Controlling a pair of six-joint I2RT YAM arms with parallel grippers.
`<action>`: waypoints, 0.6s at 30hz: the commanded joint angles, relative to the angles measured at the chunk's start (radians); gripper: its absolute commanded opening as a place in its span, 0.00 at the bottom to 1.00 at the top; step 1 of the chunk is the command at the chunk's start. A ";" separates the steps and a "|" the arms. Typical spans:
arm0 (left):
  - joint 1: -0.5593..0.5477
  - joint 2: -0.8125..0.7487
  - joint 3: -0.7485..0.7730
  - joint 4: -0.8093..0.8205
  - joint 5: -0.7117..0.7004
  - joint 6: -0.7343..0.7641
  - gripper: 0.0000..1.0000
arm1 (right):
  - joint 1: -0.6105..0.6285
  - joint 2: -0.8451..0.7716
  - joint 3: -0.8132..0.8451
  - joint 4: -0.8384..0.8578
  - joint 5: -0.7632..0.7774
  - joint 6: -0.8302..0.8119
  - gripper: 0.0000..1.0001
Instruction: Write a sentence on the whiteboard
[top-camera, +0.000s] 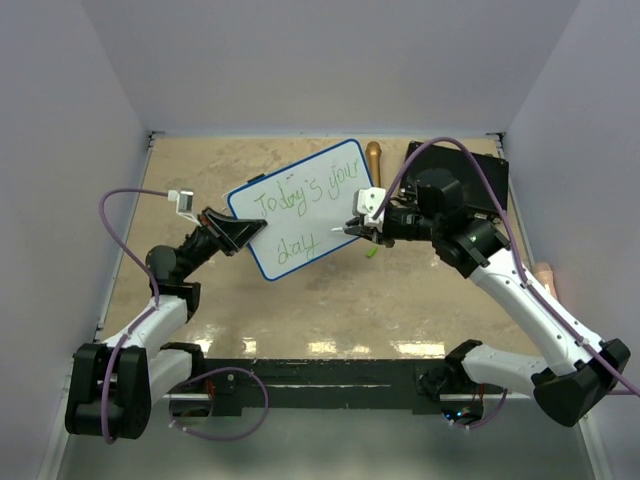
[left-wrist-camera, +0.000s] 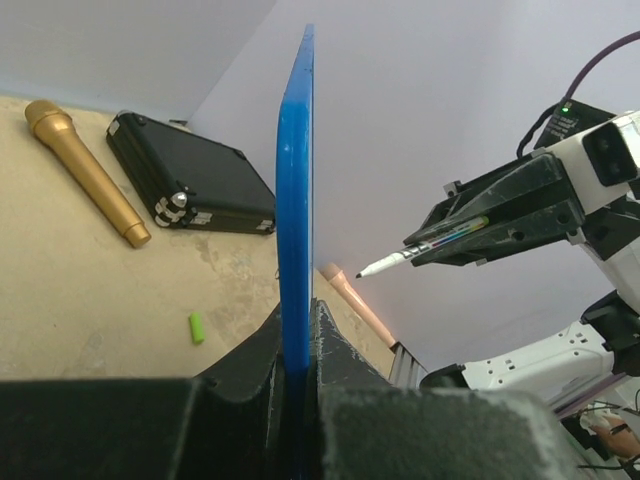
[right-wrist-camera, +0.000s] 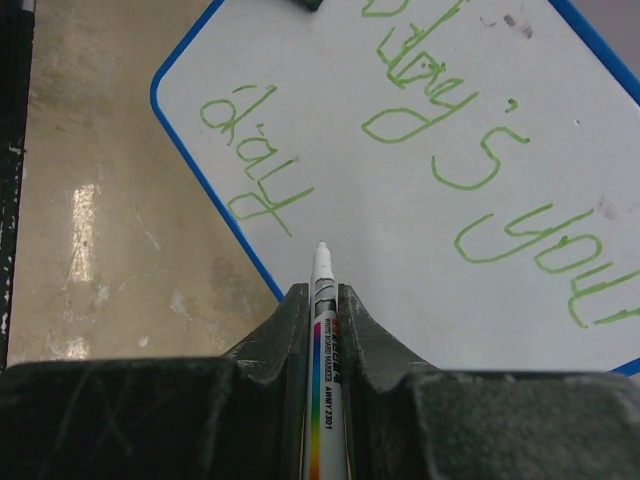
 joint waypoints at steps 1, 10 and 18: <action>-0.006 -0.025 0.043 0.182 -0.037 -0.005 0.00 | -0.001 -0.004 -0.035 0.101 0.039 0.066 0.00; -0.016 -0.047 0.043 0.147 -0.077 -0.002 0.00 | 0.001 0.005 -0.030 0.139 0.102 0.105 0.00; -0.021 -0.054 0.043 0.118 -0.100 0.002 0.00 | 0.004 0.013 -0.018 0.133 0.094 0.106 0.00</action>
